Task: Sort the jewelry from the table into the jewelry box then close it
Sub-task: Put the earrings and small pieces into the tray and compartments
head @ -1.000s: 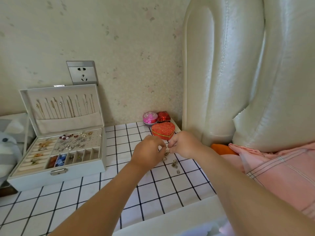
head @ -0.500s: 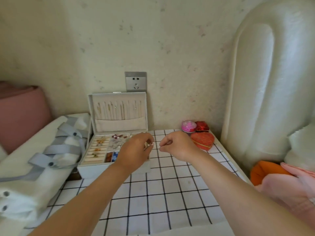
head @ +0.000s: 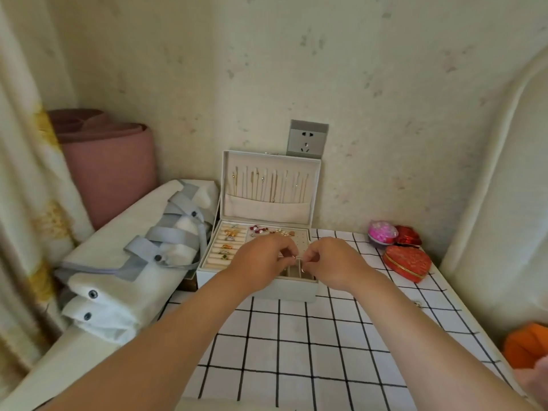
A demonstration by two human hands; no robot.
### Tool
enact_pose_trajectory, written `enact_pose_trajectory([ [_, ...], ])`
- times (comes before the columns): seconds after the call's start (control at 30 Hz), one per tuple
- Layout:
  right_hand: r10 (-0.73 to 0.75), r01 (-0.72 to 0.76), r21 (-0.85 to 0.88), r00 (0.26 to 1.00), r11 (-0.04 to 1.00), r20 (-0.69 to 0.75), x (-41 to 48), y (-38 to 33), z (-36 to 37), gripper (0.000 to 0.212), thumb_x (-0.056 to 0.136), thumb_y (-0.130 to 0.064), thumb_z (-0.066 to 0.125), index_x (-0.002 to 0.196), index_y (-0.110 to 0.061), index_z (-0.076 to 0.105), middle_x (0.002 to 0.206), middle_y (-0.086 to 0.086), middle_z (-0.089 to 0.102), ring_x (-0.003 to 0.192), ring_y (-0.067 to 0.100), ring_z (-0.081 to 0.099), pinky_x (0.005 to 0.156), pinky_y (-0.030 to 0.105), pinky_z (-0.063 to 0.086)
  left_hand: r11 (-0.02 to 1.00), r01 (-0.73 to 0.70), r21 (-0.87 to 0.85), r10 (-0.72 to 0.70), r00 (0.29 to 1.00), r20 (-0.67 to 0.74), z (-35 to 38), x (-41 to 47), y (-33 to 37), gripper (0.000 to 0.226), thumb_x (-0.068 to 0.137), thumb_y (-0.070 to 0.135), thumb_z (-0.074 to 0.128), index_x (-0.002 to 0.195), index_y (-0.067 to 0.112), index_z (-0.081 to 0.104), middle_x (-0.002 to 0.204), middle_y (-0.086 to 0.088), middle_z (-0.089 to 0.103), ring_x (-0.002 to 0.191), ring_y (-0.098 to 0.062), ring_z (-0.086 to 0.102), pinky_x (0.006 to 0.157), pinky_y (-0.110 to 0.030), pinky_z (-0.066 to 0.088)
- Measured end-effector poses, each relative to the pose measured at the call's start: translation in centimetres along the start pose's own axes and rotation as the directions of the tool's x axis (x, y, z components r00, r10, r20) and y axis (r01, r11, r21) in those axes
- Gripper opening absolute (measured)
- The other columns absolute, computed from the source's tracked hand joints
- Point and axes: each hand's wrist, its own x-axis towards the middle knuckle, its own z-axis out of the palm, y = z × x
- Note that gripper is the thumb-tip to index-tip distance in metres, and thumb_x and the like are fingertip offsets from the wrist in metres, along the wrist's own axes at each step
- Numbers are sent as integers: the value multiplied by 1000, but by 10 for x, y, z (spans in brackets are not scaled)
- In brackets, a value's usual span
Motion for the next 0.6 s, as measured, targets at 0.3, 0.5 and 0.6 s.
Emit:
enact_pose_trajectory([
  [0.3,-19,8,192,999,981,51,0,7,-3,14,90,-23,69,92,-33,79,86,-15,70,85,3,63,75,23,46,997,10,-70,-11,1000,-6,4,9,8,13,90,29,67,103,30,67,93,17,65,73,7,51,68,-21,44],
  [0.5,146,-145,549,988,823,41,-4,1,-12,12,93,-22,65,91,-22,76,85,-2,76,51,10,51,46,21,36,992,48,-120,-51,998,-28,9,7,9,16,90,30,67,105,27,68,92,15,67,72,4,54,69,-25,49],
  [0.6,161,-182,577,983,796,88,-6,2,-13,9,90,-24,71,94,-19,78,85,2,77,51,11,48,46,23,34,987,38,-153,-45,998,-40,10,6,11,10,89,30,69,99,31,69,87,17,68,69,9,54,65,-21,45],
])
